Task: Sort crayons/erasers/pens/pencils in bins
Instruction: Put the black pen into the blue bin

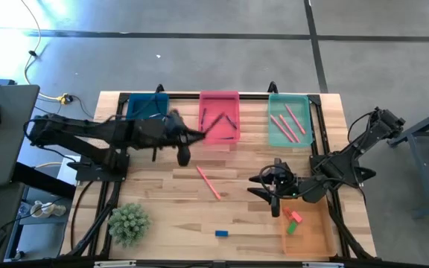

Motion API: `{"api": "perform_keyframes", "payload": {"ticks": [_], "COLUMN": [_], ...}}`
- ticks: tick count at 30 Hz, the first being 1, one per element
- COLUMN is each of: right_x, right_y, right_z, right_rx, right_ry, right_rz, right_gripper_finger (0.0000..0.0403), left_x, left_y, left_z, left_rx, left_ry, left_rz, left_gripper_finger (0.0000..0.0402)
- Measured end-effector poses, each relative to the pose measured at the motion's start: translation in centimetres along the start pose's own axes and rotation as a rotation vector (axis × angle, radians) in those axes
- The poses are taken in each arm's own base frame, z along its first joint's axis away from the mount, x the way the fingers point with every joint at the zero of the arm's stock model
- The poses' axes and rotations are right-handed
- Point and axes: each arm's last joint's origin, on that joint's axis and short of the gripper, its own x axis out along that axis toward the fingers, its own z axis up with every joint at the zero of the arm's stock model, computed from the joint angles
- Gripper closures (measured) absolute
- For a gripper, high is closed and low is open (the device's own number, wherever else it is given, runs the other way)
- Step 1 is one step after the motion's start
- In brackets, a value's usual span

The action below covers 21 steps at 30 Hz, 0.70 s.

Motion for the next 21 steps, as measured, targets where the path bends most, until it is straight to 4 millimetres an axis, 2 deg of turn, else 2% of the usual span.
{"api": "perform_keyframes", "payload": {"ticks": [5,10,21], "right_x": [0.2,0.6,1.3], "right_y": [-0.3,-0.7,-1.6], "right_z": [0.1,0.4,1.0], "right_rx": [-0.001,0.005,0.018], "right_ry": [-0.001,-0.011,-0.031], "right_rz": [-0.014,-0.035,-0.081], "right_gripper_finger": [0.0236,0.0236,0.0236], "left_x": [-1.7,-2.5,-4.5], "left_y": [2.7,5.0,10.0], "left_z": [0.0,-0.6,-6.9], "left_rx": [-0.002,-0.003,-0.215], "left_ry": [0.059,0.110,0.101], "left_rz": [0.153,0.262,0.408], "left_gripper_finger": [0.0384,0.0384,0.0384]}}
